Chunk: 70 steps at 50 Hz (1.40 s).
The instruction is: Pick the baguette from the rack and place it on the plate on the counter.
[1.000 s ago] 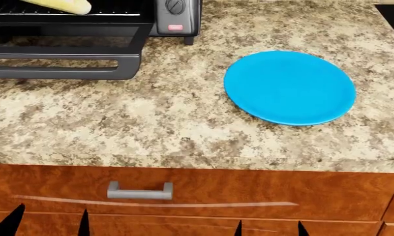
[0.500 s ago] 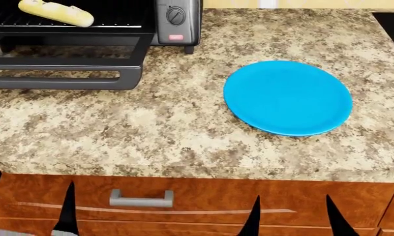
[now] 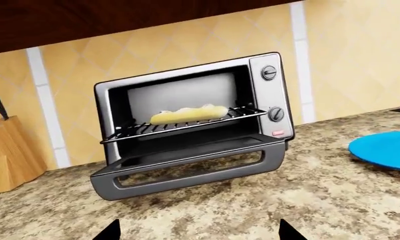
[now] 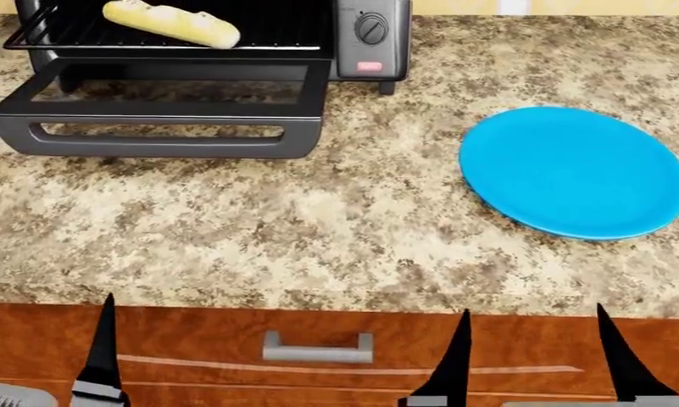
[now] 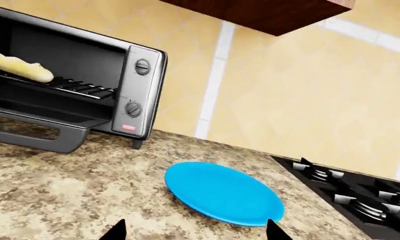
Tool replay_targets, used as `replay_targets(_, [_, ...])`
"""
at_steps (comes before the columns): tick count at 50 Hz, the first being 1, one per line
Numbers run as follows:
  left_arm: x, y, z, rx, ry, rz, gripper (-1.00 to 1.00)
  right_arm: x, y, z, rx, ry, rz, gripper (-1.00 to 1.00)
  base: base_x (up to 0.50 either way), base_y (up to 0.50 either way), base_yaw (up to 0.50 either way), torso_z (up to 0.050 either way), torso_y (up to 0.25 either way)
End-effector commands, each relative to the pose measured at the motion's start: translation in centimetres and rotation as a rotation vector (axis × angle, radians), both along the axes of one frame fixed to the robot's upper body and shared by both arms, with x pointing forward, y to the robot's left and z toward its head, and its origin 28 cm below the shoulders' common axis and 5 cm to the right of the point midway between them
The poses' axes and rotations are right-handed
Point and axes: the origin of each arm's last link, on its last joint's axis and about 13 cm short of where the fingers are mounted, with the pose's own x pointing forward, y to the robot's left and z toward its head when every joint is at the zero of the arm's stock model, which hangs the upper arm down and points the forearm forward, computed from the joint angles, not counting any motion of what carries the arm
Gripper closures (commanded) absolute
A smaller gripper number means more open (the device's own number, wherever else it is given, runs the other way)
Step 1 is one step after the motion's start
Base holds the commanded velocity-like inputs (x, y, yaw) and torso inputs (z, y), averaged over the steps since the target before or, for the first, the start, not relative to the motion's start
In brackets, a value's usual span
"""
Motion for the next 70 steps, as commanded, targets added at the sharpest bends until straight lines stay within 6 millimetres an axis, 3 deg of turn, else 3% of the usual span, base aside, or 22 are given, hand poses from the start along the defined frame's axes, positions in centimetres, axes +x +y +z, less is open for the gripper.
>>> replay_targets(1, [-0.1, -0.1, 0.7, 0.005, -0.011, -0.005, -1.0, -0.9, -0.2, 2.7, -0.064, -0.066, -0.035, -1.0, 0.36, 0.0, 0.0, 0.04, 0.139])
replay_targets(56, [-1.2, 0.2, 0.3, -0.019, -0.011, 0.006, -1.0, -0.9, 0.2, 2.1, -0.087, -0.04, -0.011, -1.0, 0.31, 0.0, 0.0, 0.04, 0.137])
replay_targets(70, [-1.1, 0.3, 0.1, -0.038, 0.004, 0.022, -1.0, -0.2, -0.3, 1.7, -0.045, -0.022, -0.012, -1.0, 0.0, 0.0, 0.0, 0.004, 0.005])
